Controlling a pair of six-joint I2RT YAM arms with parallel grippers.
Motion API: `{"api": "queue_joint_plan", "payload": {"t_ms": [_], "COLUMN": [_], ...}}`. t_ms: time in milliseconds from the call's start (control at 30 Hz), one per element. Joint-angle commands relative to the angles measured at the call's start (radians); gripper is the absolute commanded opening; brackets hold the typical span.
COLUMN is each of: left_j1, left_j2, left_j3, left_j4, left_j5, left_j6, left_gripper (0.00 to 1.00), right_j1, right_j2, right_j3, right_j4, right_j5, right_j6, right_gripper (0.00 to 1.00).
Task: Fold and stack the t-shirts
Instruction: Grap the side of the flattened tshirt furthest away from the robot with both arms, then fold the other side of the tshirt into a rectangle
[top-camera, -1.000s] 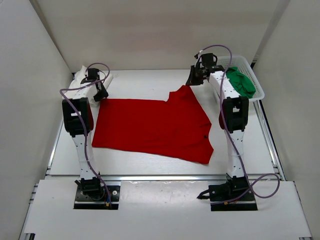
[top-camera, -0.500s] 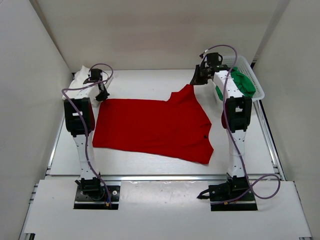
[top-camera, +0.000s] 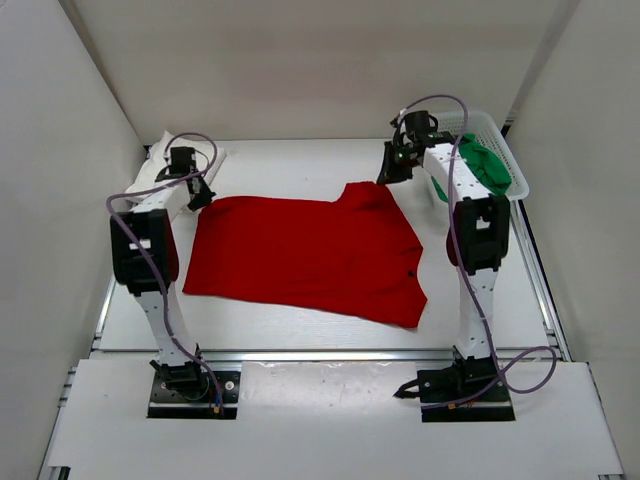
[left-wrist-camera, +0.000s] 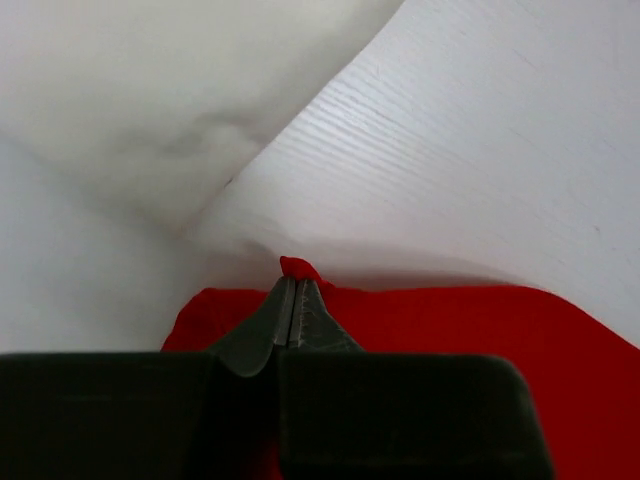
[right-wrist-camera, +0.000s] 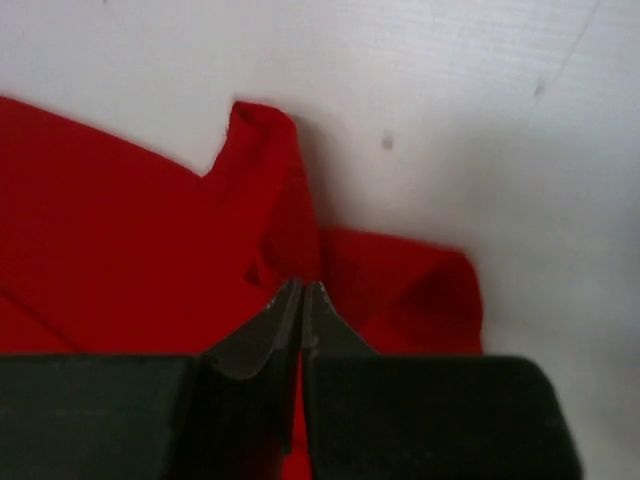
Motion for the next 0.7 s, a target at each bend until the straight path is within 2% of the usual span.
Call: {"api": "queue_joint_plan", "payload": {"t_ms": [0, 67, 167, 433, 667], "left_j1": [0.032, 0.039, 0.058, 0.091, 0.142], "left_j2": [-0.164, -0.196, -0.234, -0.372, -0.444], "left_j3": [-0.089, -0.129, -0.196, -0.363, -0.452], "left_j4": [0.115, 0.124, 0.147, 0.2, 0.223], "left_j5": [0.079, 0.079, 0.11, 0.168, 0.226], "left_j6": [-0.071, -0.068, -0.09, -0.096, -0.122], "left_gripper": [0.0, 0.0, 0.0, 0.0, 0.0], "right_j1": [-0.021, -0.03, -0.035, -0.004, 0.014], "right_j2": [-0.232, -0.382, -0.485, -0.737, -0.996], "right_j3": [-0.206, -0.45, -0.599, -0.88, -1.145], "right_j4": [0.043, 0.17, 0.194, 0.271, 0.323], "right_j5": [-0.014, -0.014, 0.01, 0.11, 0.164], "right_j6": [0.0, 0.008, 0.007, 0.042, 0.071], "right_gripper": [0.0, 0.0, 0.0, 0.0, 0.0]}}
